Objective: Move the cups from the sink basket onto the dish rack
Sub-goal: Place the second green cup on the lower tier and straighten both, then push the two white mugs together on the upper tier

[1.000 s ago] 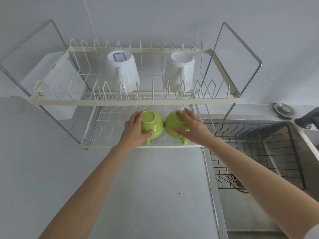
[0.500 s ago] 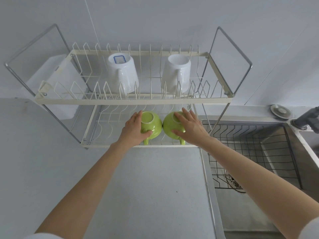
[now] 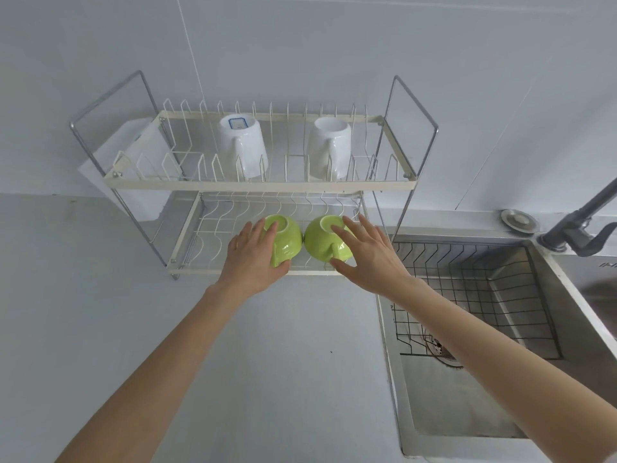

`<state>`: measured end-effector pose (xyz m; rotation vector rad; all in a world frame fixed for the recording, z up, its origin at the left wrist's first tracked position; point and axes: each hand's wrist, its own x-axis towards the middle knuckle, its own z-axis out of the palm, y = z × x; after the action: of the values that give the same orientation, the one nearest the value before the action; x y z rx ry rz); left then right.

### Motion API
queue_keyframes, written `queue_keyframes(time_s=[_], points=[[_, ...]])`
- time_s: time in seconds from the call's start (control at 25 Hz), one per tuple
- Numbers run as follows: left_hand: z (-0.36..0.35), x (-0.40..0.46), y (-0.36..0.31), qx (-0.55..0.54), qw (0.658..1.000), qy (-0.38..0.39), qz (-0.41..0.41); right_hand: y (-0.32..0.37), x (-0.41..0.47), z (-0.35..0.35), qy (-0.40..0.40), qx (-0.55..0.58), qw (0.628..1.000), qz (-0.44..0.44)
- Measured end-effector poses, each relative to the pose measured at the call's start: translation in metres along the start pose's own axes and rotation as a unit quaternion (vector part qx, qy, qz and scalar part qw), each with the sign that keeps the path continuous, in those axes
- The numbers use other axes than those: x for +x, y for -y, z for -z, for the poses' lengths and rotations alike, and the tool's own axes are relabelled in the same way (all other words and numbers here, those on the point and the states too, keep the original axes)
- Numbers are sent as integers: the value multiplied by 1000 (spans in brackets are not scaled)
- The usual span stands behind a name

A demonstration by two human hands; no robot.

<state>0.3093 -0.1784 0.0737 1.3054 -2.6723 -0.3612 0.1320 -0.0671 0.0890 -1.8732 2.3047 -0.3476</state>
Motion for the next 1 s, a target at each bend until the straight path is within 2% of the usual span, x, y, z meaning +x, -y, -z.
queue_keyframes(time_s=[0.32, 0.64, 0.8, 1.0], points=[[56, -44, -23, 1, 992, -103, -66, 18, -46, 48, -78, -7, 995, 64], [125, -45, -42, 3, 981, -181, -75, 37, -35, 106, -182, 12, 977, 106], [153, -24, -39, 34, 975, -205, -77, 42, -7, 129, -193, 12, 975, 106], [175, 21, -28, 39, 980, -186, -61, 43, 35, 144, -146, 6, 987, 68]])
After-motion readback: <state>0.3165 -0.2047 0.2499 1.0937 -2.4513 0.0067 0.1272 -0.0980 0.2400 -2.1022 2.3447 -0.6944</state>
